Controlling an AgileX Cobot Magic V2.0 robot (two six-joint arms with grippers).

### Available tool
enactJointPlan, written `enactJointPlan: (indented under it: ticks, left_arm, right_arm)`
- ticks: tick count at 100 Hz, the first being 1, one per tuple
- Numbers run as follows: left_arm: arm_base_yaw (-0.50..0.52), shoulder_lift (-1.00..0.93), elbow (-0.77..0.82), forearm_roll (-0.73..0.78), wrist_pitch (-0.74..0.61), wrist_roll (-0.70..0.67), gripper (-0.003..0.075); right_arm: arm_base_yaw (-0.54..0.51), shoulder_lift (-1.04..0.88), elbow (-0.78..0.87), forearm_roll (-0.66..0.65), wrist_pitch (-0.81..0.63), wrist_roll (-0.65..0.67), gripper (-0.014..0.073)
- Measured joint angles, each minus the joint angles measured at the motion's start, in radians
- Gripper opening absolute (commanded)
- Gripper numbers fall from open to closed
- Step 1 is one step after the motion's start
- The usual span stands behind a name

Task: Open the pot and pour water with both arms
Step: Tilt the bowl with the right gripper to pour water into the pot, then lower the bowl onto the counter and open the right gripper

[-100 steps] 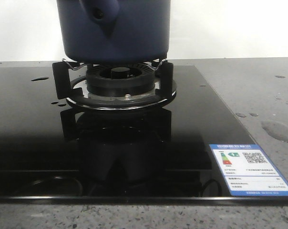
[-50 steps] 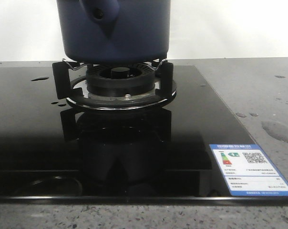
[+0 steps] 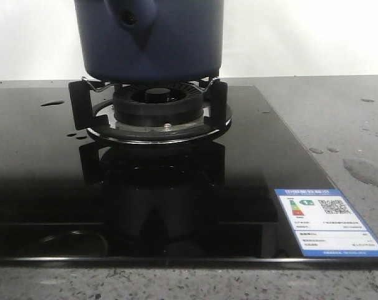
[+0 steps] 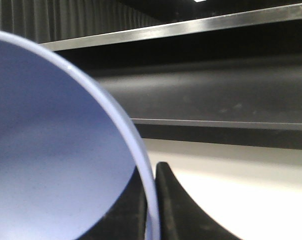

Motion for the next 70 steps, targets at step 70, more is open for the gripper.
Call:
enactJointPlan:
  ticks: [70]
  left_arm:
    - [-0.007,0.000,-0.007,-0.022,0.006,0.000,0.0327]
  right_arm:
    - [-0.005,-0.086,-0.054,0.082,0.336,-0.142,-0.0057]
